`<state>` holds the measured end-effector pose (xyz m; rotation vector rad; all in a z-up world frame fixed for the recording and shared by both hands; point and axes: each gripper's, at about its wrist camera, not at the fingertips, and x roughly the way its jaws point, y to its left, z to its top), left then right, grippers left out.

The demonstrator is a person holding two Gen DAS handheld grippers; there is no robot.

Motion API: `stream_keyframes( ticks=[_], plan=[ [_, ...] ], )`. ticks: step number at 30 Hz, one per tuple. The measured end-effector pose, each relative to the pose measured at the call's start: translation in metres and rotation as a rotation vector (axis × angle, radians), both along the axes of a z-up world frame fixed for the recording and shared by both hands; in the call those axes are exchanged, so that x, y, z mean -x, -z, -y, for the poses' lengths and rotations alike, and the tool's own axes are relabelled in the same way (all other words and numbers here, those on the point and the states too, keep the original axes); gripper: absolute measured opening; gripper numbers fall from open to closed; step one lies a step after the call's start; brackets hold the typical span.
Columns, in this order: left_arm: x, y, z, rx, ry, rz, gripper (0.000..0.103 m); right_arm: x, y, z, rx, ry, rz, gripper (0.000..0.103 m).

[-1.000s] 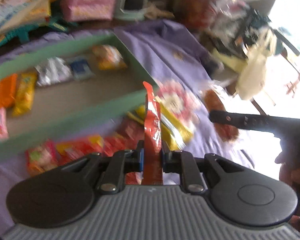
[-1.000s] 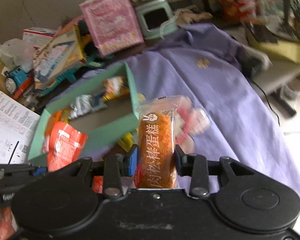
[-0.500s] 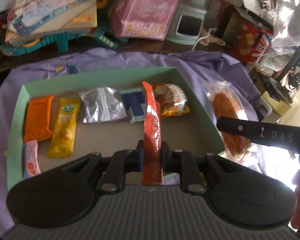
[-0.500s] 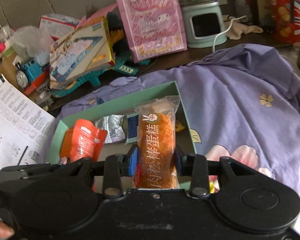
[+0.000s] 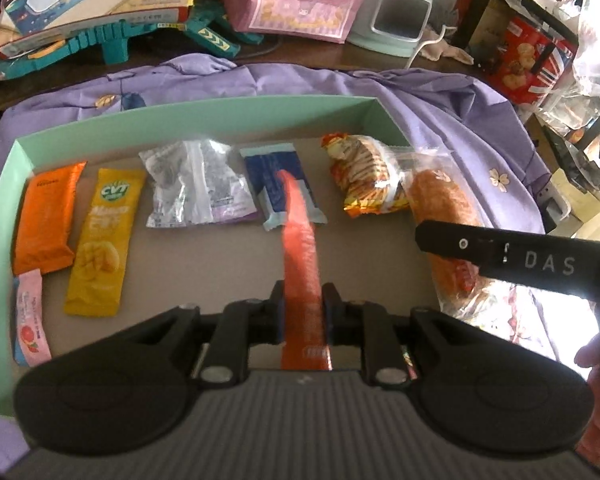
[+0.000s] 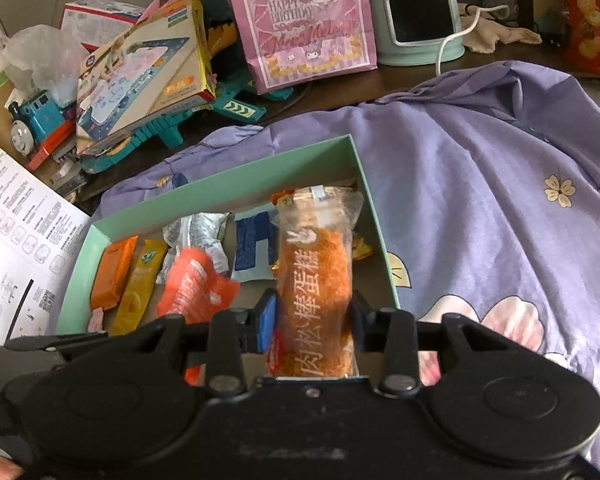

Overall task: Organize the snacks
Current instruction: 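Lower red stick into tray with left tool while right tool drops bread roll there, then move both tools back to the snack pile beside the tray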

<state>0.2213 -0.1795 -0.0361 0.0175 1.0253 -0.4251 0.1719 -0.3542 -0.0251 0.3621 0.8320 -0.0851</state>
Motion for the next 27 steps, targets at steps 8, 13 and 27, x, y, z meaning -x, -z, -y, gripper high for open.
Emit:
stream_keyframes(
  ticks=[8,13,27],
  plan=[
    [0.007,-0.009,-0.007,-0.066,-0.069,0.064,0.103,0.024,-0.025,0.005,-0.051,0.030,0.108,0.103],
    [0.018,-0.016,-0.018,-0.059,-0.085,0.063,0.103,0.040,-0.026,0.009,-0.081,0.052,0.099,0.103],
    [0.076,-0.043,-0.028,-0.056,-0.059,0.102,0.103,0.103,-0.039,0.006,-0.099,0.062,0.106,0.103]
  ],
)
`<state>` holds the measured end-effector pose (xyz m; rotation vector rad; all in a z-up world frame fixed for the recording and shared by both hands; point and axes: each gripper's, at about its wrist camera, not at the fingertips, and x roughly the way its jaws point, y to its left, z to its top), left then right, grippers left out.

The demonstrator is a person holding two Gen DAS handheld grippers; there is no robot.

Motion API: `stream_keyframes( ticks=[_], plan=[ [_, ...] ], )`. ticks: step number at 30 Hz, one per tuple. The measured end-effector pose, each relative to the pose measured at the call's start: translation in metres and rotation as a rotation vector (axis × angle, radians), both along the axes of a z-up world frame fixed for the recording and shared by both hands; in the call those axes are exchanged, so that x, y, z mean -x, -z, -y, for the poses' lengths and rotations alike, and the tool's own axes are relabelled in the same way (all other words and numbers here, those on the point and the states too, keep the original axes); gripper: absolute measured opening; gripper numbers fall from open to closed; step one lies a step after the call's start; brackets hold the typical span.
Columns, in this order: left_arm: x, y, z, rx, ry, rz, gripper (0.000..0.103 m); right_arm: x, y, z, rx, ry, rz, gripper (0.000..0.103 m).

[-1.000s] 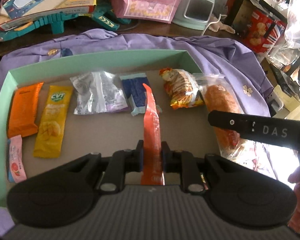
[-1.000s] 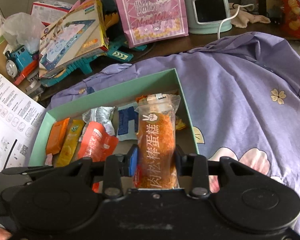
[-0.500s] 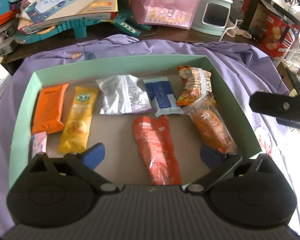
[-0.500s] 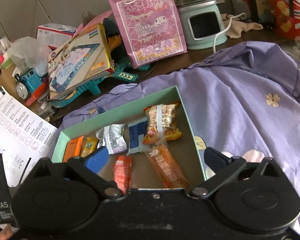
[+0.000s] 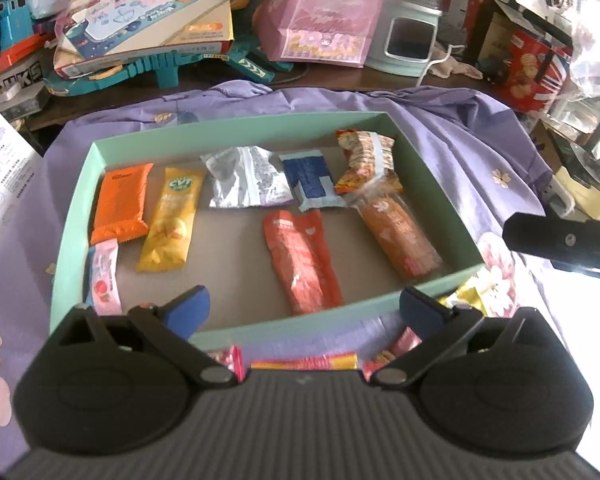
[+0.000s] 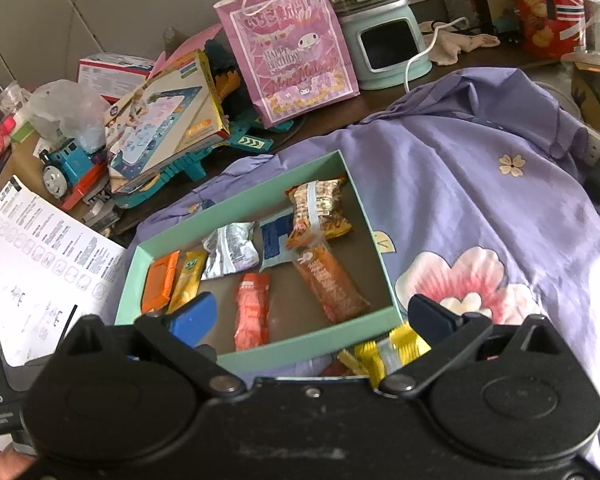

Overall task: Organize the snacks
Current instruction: 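Move both tools back to the snack pile beside the tray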

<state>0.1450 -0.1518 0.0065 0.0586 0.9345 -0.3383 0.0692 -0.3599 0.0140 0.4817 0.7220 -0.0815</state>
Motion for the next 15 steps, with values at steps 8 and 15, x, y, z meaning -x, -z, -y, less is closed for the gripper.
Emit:
stream_keyframes(
  ticks=[8,15],
  plan=[
    [0.042,0.010,-0.012,-0.021,0.026,-0.033,0.103,0.037,0.001,-0.006,-0.010,0.003,-0.004,0.103],
    [0.083,0.044,-0.021,-0.078,0.074,-0.110,0.103,0.063,0.023,-0.017,-0.035,-0.024,-0.056,0.103]
  ],
)
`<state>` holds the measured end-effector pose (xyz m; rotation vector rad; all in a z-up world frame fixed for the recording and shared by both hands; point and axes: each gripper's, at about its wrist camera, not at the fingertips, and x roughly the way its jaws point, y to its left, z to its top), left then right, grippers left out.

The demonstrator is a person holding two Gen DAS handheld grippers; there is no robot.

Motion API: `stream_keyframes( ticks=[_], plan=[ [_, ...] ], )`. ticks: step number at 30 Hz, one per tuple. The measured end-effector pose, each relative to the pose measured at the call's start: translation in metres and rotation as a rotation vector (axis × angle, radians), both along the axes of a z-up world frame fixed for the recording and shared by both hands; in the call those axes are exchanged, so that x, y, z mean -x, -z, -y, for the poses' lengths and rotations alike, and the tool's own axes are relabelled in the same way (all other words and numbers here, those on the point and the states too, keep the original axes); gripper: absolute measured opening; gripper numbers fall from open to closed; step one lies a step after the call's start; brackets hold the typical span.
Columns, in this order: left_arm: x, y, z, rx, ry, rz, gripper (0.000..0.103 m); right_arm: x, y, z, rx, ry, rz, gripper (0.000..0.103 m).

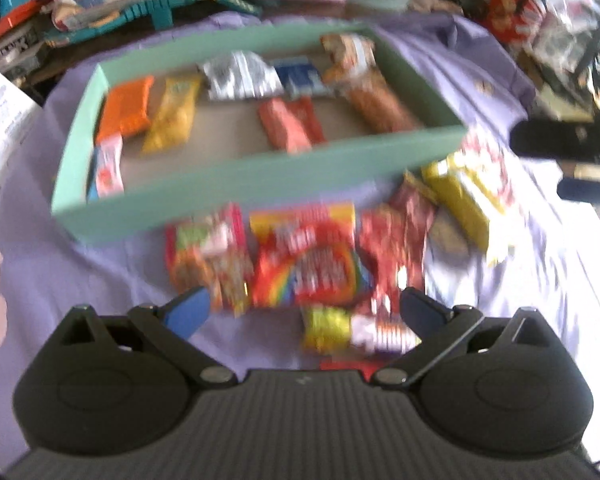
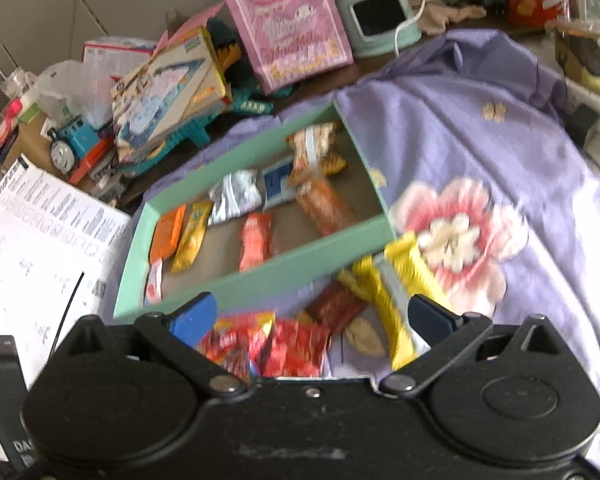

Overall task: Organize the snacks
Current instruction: 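Move both tools back to the snack pile beside the tray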

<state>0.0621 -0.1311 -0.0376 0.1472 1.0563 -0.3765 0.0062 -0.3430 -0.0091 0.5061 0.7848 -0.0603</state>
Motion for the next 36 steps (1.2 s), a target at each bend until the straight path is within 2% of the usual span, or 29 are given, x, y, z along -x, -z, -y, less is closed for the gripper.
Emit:
stream_keyframes(
  ticks=[10,13,18,24,29,33,35,36],
  plan=[
    [0.041,0.032,-0.007,-0.045,0.056,-0.078,0.103,0.019,0.038,-0.028,-0.029,-0.054,-0.098,0.103],
    [0.043,0.035,-0.014,-0.049,0.050,-0.072,0.103,0.020,0.045,-0.037,-0.040,-0.073,-0.113,0.103],
    [0.033,0.036,-0.029,-0.069,-0.009,-0.049,0.103,0.018,0.050,-0.051,-0.051,-0.106,-0.118,0.103],
    [0.019,0.035,-0.059,-0.019,-0.091,-0.068,0.103,0.007,0.048,-0.071,-0.025,-0.164,-0.113,0.103],
    [0.016,0.038,-0.080,-0.003,-0.126,-0.076,0.103,-0.008,0.057,-0.093,0.023,-0.229,-0.130,0.085],
    [0.017,0.039,-0.089,0.020,-0.139,-0.085,0.103,-0.018,0.073,-0.101,0.036,-0.247,-0.188,0.061],
    [0.017,0.040,-0.091,0.028,-0.135,-0.082,0.103,-0.016,0.075,-0.103,0.048,-0.261,-0.197,0.053],
    [0.017,0.040,-0.091,0.029,-0.133,-0.079,0.103,-0.015,0.075,-0.103,0.043,-0.276,-0.209,0.045]
  ],
)
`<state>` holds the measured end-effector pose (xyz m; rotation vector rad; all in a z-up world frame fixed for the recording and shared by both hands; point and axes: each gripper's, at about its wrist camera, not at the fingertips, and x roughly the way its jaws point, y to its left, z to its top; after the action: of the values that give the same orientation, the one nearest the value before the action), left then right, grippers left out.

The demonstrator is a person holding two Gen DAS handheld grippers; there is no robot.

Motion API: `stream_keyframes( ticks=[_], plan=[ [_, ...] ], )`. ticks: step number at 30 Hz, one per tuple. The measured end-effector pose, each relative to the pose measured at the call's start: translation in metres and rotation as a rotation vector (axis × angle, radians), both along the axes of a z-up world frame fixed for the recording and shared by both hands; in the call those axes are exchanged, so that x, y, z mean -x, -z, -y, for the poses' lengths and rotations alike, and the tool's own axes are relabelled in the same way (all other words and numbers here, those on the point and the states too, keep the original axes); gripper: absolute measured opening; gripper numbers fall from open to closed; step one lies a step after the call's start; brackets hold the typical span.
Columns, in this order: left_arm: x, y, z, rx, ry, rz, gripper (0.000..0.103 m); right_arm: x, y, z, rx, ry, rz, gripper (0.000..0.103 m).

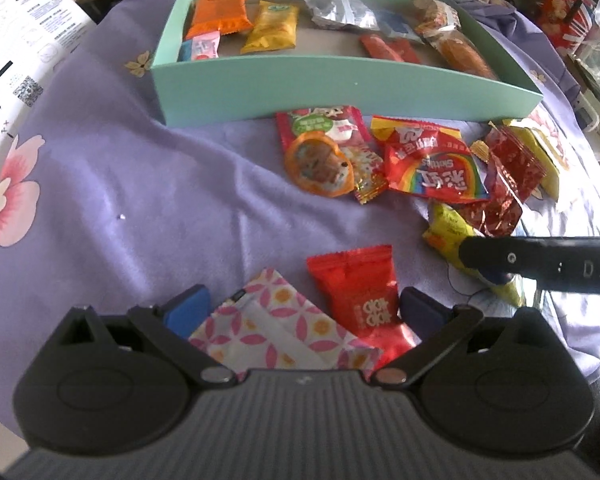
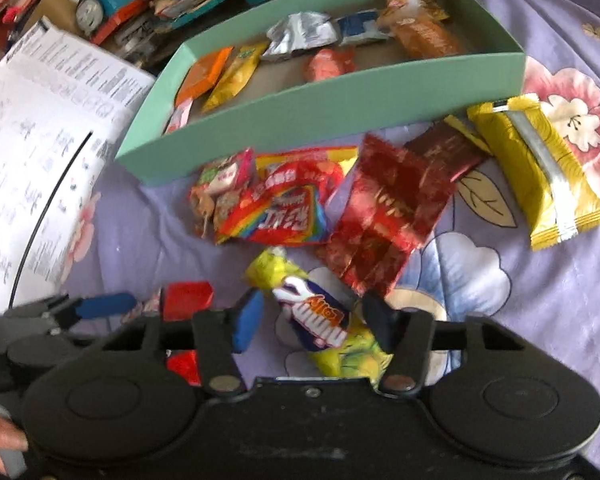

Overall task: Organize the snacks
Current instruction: 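Move both tools back to the snack pile beside the tray, then grasp red square candy pack with left tool while right tool grasps white-yellow candy stick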

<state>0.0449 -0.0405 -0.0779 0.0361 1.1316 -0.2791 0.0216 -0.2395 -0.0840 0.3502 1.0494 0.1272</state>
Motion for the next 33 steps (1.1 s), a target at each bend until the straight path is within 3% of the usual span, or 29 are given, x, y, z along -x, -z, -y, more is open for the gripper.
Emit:
stream_keyframes(
  ticks=[6,9,13,16,18,20,22,27,33],
  plan=[
    [0.004,-0.001,0.003,0.012,0.032,0.023,0.102,0.009,-0.003,-0.005,0.034,-0.014,-0.011,0.042],
    [0.007,-0.004,0.000,0.036,0.046,0.035,0.094,0.002,-0.006,-0.013,0.078,-0.039,0.005,0.042],
    [0.006,-0.006,-0.007,0.055,0.030,0.031,0.094,-0.012,-0.003,-0.029,0.120,-0.093,0.022,0.042],
    [0.005,-0.006,-0.012,0.068,0.015,0.016,0.094,-0.016,-0.003,-0.041,0.194,-0.122,0.050,0.024],
    [0.005,-0.007,-0.011,0.065,0.018,0.017,0.094,-0.015,-0.003,-0.036,0.183,-0.105,0.050,0.022],
    [0.006,-0.009,-0.007,0.061,0.034,0.023,0.089,-0.011,-0.003,-0.025,0.167,-0.071,0.047,0.022],
    [0.008,-0.011,0.000,0.063,0.061,0.029,0.075,-0.004,-0.002,-0.011,0.158,-0.041,0.044,0.022],
    [0.015,-0.017,0.022,0.075,0.161,0.051,0.055,0.016,0.001,0.019,0.087,-0.001,0.040,0.021],
    [0.018,-0.012,0.046,0.055,0.244,0.025,0.053,0.029,0.004,0.031,0.041,0.004,0.070,0.021]
  ],
)
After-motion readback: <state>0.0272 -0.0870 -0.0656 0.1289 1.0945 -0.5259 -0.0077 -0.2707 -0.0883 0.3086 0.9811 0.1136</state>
